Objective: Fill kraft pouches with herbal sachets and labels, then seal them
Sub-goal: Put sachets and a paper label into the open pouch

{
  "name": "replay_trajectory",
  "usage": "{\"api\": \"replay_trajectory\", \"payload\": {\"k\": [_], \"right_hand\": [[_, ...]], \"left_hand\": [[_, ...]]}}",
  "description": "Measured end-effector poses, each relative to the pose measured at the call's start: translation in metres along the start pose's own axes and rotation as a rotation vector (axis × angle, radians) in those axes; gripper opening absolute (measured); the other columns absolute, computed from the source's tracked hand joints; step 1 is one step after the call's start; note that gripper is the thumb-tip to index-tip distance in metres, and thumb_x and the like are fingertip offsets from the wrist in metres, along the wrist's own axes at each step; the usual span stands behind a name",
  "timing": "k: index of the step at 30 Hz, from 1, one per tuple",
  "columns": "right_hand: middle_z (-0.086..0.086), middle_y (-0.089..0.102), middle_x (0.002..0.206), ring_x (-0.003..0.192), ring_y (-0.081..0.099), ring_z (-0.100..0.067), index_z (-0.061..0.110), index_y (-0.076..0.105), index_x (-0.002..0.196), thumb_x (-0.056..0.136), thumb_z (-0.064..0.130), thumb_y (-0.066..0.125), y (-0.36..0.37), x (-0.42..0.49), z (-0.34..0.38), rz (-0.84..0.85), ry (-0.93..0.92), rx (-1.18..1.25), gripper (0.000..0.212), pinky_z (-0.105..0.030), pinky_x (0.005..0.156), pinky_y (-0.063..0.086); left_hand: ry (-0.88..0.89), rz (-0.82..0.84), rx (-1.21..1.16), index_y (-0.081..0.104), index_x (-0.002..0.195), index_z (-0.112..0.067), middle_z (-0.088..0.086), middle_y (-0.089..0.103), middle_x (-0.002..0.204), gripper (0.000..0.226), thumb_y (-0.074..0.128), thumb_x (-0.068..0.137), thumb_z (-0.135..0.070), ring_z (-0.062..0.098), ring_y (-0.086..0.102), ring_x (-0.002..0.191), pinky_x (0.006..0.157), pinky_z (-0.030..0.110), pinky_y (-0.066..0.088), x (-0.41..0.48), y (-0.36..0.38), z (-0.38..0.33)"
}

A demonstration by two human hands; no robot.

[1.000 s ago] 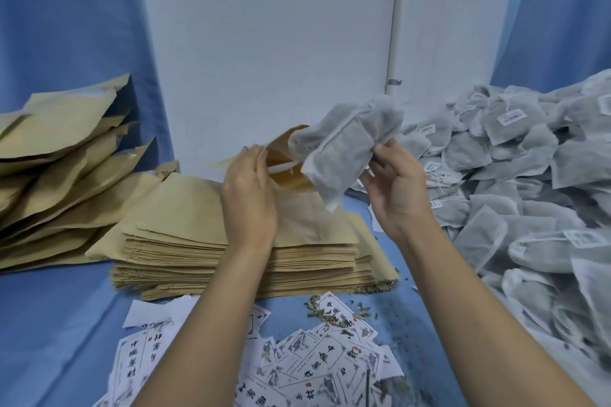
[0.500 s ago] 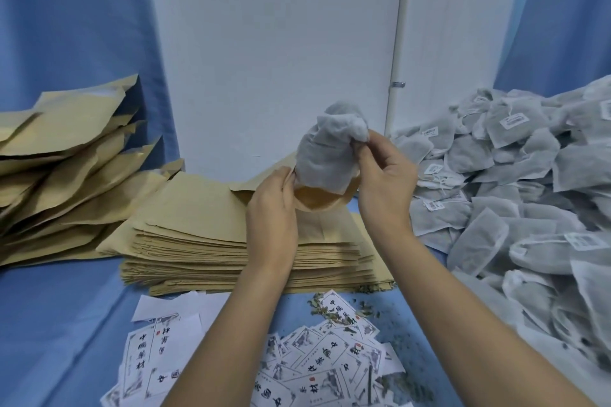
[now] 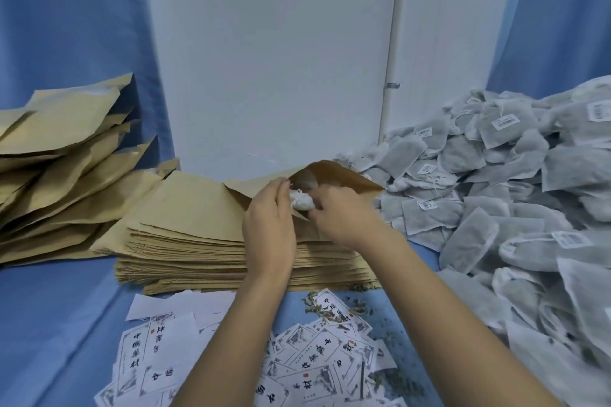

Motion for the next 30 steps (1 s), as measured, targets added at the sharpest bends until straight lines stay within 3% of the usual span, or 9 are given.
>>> {"api": "replay_trajectory", "payload": {"k": [6, 8, 13, 16, 20, 24, 26, 28, 30], "right_hand": [[0.008, 0.052, 0.075, 0.074, 0.051, -0.013, 0.024, 0.059, 0.088, 0.078, 0.026, 0.062, -0.026, -0.019, 0.009, -0.400, -0.021, 0.201, 0.010, -0.028, 0.059, 0.034], [0.003, 0.061, 0.074, 0.077, 0.057, -0.018, 0.016, 0.067, 0.089, 0.084, 0.023, 0.057, -0.016, -0.011, 0.011, -0.280, 0.020, 0.197, 0.013, -0.028, 0.059, 0.034], [-0.017, 0.063, 0.116, 0.106, 0.057, -0.033, 0.003, 0.063, 0.107, 0.096, 0.013, 0.039, 0.005, 0.013, 0.017, 0.082, 0.122, 0.164, 0.028, -0.031, 0.077, 0.040], [-0.017, 0.064, 0.116, 0.108, 0.057, -0.032, 0.004, 0.064, 0.106, 0.096, 0.010, 0.039, 0.011, 0.013, 0.014, 0.109, 0.116, 0.192, 0.028, -0.030, 0.079, 0.041], [-0.003, 0.059, 0.064, 0.065, 0.054, -0.019, 0.014, 0.049, 0.060, 0.090, 0.018, 0.045, -0.006, -0.006, -0.008, -0.280, 0.153, 0.410, 0.030, -0.025, 0.053, 0.033], [0.004, 0.045, 0.052, 0.052, 0.039, -0.008, 0.016, 0.046, 0.058, 0.083, 0.024, 0.042, -0.029, -0.053, -0.044, -0.832, 0.183, 0.591, 0.027, -0.022, 0.050, 0.028], [0.006, 0.036, 0.048, 0.049, 0.034, -0.008, 0.021, 0.035, 0.054, 0.081, 0.025, 0.039, -0.033, -0.073, -0.068, -0.933, 0.288, 0.596, 0.027, -0.023, 0.046, 0.023], [0.003, 0.043, 0.052, 0.054, 0.041, -0.009, 0.020, 0.035, 0.054, 0.084, 0.028, 0.038, -0.030, -0.076, -0.089, -0.718, 0.427, 0.384, 0.031, -0.025, 0.047, 0.024], [-0.010, 0.063, 0.081, 0.083, 0.057, -0.027, 0.015, 0.054, 0.067, 0.088, 0.028, 0.043, -0.012, -0.075, -0.110, -0.280, 0.538, 0.048, 0.027, -0.030, 0.062, 0.039]], "left_hand": [[-0.029, 0.034, -0.006, 0.067, 0.113, -0.012, -0.005, 0.067, 0.103, 0.027, 0.045, 0.100, -0.021, 0.012, 0.060, 0.096, 0.080, 0.018, 0.042, -0.002, -0.002, 0.005], [-0.038, 0.041, 0.013, 0.066, 0.117, -0.012, -0.001, 0.068, 0.111, 0.028, 0.046, 0.099, -0.023, 0.014, 0.060, 0.104, 0.087, 0.023, 0.044, -0.007, -0.001, 0.005], [0.052, 0.005, 0.056, 0.067, 0.118, -0.010, 0.000, 0.067, 0.115, 0.029, 0.050, 0.097, -0.023, 0.012, 0.060, 0.107, 0.089, 0.018, 0.041, -0.031, -0.006, -0.008], [0.042, 0.022, 0.074, 0.067, 0.118, -0.012, -0.001, 0.067, 0.116, 0.030, 0.050, 0.097, -0.023, 0.012, 0.060, 0.108, 0.089, 0.018, 0.041, -0.033, -0.002, -0.012], [-0.013, 0.065, 0.011, 0.064, 0.120, -0.009, 0.002, 0.066, 0.117, 0.032, 0.046, 0.099, -0.023, 0.015, 0.059, 0.110, 0.096, 0.026, 0.044, -0.025, 0.008, -0.011], [-0.026, -0.017, -0.029, 0.064, 0.118, -0.006, 0.005, 0.067, 0.113, 0.030, 0.045, 0.099, -0.019, 0.019, 0.060, 0.107, 0.090, 0.017, 0.040, -0.022, 0.012, -0.013], [-0.029, -0.081, -0.035, 0.064, 0.118, -0.003, 0.009, 0.067, 0.114, 0.029, 0.046, 0.099, -0.016, 0.019, 0.060, 0.106, 0.086, 0.008, 0.036, -0.020, 0.013, -0.014], [-0.026, -0.119, -0.053, 0.063, 0.119, -0.001, 0.011, 0.067, 0.113, 0.029, 0.047, 0.099, -0.014, 0.020, 0.060, 0.105, 0.085, 0.004, 0.034, -0.020, 0.015, -0.016], [-0.012, -0.114, -0.085, 0.062, 0.120, 0.000, 0.011, 0.066, 0.116, 0.030, 0.047, 0.098, -0.014, 0.019, 0.059, 0.108, 0.087, 0.002, 0.034, -0.025, 0.023, -0.020]]}}
Point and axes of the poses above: each hand's wrist, its own x-axis towards the middle knuckle, its own y-axis out of the palm, z = x × y, the point moved 6 cm from there along x, towards the middle knuckle
